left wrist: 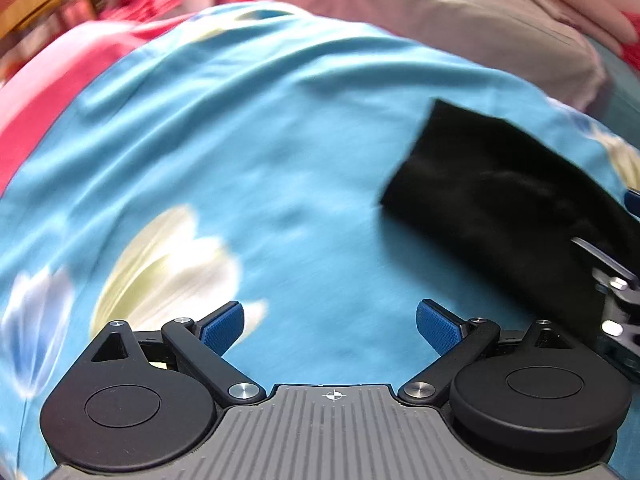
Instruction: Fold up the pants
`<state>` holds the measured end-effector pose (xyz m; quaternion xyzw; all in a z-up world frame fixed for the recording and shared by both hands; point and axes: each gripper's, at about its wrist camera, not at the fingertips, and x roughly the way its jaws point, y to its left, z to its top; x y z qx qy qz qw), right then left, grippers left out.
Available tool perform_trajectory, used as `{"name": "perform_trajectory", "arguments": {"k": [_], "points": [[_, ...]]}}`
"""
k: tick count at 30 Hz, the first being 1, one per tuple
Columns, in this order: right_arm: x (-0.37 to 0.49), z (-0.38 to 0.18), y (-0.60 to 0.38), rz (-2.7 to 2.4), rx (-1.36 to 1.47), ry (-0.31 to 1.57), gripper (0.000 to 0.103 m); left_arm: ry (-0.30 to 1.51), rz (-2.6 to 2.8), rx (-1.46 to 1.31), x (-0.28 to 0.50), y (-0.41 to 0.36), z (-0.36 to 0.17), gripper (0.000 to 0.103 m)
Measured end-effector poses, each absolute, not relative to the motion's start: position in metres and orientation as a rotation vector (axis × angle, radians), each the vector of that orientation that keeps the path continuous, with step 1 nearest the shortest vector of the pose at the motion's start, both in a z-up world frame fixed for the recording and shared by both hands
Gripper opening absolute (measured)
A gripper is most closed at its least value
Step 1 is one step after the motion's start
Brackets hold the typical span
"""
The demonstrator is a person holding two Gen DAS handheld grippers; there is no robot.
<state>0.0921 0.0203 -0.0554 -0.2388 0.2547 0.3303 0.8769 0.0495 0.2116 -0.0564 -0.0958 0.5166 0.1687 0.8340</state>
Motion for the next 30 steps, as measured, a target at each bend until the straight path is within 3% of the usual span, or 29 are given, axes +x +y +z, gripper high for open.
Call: {"name": "perform_trajectory", "arguments": {"k": [10, 12, 13, 19, 30], "points": [[0.109, -0.101, 0.145, 0.683, -0.632, 0.61, 0.071, 1.088, 0.438, -0.275, 0.006, 0.245, -0.057, 0.103], [0.113, -0.102, 0.146, 0.707, -0.612, 0.596, 0.025, 1.083, 0.432, -0.28, 0.004, 0.244, -0.055, 0.103], [0.114, -0.099, 0.146, 0.717, -0.606, 0.604, 0.021, 1.08, 0.426, -0.281, 0.005, 0.242, -0.054, 0.103], [0.135, -0.044, 0.092, 0.769, -0.301, 0.664, 0.02, 1.071, 0.287, -0.271, 0.029, 0.198, -0.049, 0.103], [0.137, 0.051, -0.086, 0.71, 0.059, 0.58, 0.02, 1.075, -0.113, -0.181, 0.104, 0.038, -0.049, 0.103]]}}
